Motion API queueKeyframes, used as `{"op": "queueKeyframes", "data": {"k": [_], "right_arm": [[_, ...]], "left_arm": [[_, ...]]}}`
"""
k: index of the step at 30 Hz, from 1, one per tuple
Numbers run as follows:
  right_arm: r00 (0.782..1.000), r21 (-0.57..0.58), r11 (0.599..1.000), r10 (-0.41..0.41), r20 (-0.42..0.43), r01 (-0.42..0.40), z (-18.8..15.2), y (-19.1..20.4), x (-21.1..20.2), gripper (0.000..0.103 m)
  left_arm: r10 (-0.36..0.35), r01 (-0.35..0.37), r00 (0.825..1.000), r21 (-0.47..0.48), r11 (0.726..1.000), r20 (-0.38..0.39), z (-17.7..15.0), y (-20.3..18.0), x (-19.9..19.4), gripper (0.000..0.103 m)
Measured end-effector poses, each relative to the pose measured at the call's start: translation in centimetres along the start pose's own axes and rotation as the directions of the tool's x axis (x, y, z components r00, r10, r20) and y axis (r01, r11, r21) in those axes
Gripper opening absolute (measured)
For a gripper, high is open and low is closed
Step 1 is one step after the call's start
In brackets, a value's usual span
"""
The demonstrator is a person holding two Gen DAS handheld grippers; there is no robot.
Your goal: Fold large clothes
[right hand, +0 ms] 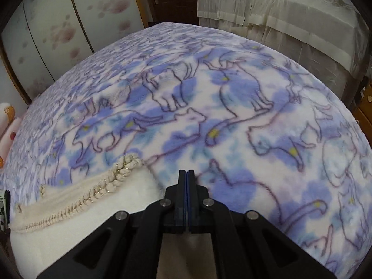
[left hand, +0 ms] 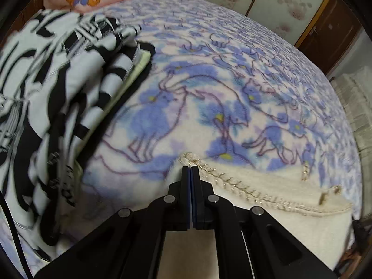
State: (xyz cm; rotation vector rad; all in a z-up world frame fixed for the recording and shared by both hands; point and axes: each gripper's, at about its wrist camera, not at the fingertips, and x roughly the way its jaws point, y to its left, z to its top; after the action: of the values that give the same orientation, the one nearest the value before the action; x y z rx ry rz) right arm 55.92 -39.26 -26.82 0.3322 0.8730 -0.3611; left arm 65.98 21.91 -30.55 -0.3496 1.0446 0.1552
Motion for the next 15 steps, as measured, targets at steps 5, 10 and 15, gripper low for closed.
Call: {"op": "queueKeyframes", "data": {"k": [5,10,15], "right_arm": [[0.998,-0.053,0.998,-0.025,0.066,0.029,0.1,1.1,-2.6,0.000],[0.997,-0.059,0.995,0.076,0.023,-0.075,0.6,4.3,-6.0,0.000],[0.944,0.043,0.950,0.313,-0.101,-0.310,-1.1,8.6,-8.7,0.000]], "left_arm": [[0.123,-0.123,0.992,0.003,0.992,0.024,0.4,0.8,-1.2,0.021],[0.094,-0.095,0.995,0.027,0.995,0.016,-0.1,1.4,-3.5,0.021],[0.036,-0.036,0.999,0.012,0.999,0.002,-2.5,2.2,-6.4,0.021]]}}
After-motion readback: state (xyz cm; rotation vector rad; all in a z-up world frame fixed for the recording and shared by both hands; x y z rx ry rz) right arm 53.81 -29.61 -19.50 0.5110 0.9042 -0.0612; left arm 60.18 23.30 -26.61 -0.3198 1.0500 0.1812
